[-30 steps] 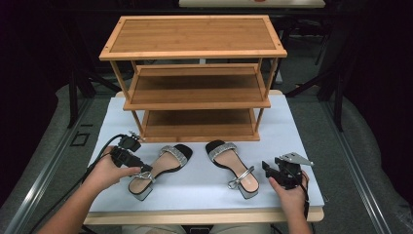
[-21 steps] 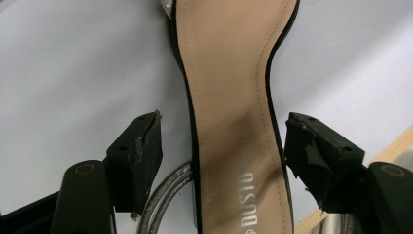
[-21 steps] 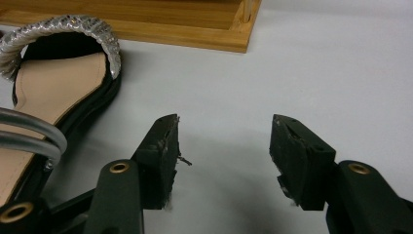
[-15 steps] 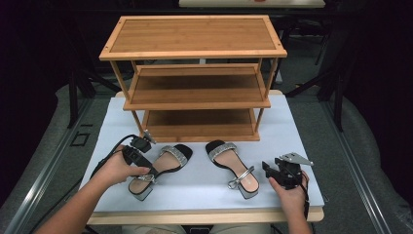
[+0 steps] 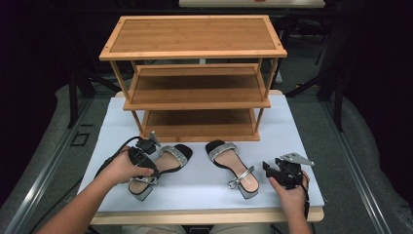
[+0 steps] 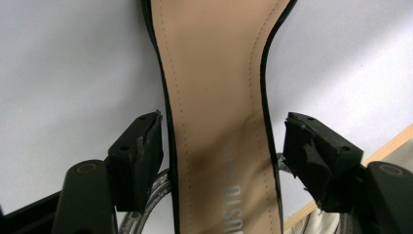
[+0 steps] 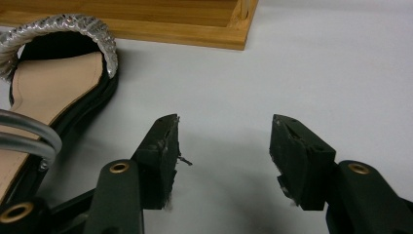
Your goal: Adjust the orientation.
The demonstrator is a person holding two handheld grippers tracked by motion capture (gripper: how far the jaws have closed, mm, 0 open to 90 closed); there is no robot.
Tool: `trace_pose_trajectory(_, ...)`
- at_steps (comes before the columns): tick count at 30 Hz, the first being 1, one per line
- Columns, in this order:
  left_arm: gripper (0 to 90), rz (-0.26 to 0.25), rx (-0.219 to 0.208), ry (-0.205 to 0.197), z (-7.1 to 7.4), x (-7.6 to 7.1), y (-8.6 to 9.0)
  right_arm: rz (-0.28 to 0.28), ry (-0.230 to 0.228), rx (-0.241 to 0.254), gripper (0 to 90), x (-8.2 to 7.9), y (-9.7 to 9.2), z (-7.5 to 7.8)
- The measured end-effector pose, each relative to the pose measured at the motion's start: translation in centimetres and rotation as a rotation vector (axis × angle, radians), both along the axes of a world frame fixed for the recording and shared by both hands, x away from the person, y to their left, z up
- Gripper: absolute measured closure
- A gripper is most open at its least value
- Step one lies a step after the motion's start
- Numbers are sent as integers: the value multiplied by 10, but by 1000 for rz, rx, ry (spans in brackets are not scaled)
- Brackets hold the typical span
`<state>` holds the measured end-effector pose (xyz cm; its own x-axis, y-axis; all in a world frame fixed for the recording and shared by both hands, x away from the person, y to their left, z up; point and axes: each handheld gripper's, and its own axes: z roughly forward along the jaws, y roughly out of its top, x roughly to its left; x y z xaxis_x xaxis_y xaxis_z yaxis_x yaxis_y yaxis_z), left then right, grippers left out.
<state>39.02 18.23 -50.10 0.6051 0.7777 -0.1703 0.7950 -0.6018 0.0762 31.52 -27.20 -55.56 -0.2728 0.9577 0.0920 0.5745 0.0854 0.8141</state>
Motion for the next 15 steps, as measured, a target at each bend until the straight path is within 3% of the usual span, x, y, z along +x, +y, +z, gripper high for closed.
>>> trace_pose_trajectory(8,284,-30,39,32,-10,1,-10,0,0,0,437,0,0,0)
trace_pose_trajectory(15,334,-26,72,61,-20,7,-13,4,1,3,437,0,0,-1)
